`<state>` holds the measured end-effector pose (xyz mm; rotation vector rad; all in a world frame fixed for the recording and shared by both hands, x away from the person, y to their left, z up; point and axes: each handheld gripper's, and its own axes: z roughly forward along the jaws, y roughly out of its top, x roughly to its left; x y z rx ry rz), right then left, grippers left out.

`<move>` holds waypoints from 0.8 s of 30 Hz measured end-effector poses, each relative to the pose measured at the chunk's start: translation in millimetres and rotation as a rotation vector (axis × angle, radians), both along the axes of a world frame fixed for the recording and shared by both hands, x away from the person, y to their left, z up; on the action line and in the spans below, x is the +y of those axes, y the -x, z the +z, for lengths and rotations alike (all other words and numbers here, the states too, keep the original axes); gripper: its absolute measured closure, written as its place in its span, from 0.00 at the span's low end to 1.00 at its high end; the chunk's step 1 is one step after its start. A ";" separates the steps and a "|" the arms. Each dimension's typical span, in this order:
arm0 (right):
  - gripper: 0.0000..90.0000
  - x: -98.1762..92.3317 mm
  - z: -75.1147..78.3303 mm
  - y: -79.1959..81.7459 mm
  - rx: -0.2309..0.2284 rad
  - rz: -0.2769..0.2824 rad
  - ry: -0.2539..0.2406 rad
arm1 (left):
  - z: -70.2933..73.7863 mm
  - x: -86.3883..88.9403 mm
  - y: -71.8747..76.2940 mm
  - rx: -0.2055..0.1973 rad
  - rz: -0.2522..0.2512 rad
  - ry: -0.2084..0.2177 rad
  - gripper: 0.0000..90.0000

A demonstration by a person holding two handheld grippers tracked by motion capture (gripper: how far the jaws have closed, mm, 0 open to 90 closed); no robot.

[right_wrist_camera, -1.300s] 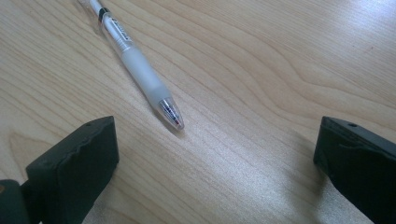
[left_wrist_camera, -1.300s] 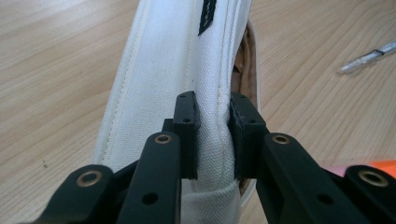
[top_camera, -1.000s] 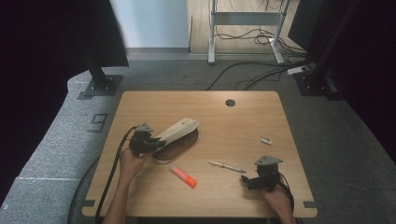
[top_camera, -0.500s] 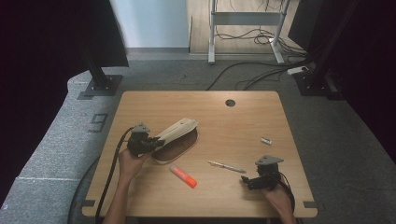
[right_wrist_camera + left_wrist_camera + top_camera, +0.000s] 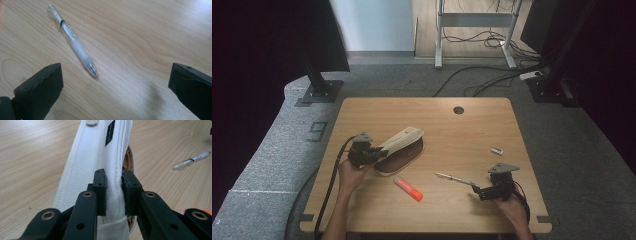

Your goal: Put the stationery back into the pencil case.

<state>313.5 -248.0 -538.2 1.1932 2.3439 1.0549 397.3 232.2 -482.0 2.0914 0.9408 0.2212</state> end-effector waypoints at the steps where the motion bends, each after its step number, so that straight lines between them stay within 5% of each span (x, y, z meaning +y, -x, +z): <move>1: 0.00 -0.5 1.2 -0.8 -0.003 0.000 0.001 | 0.0 -0.2 0.2 0.000 -0.001 0.000 0.84; 13: 0.00 -7.4 10.7 -18.0 -0.003 -0.013 -0.023 | 0.1 -1.7 1.8 -0.006 -0.008 -0.014 0.84; 24: 0.00 -20.7 10.6 -35.4 0.005 -0.053 0.013 | -0.6 -1.4 1.6 -0.007 -0.015 -0.013 0.83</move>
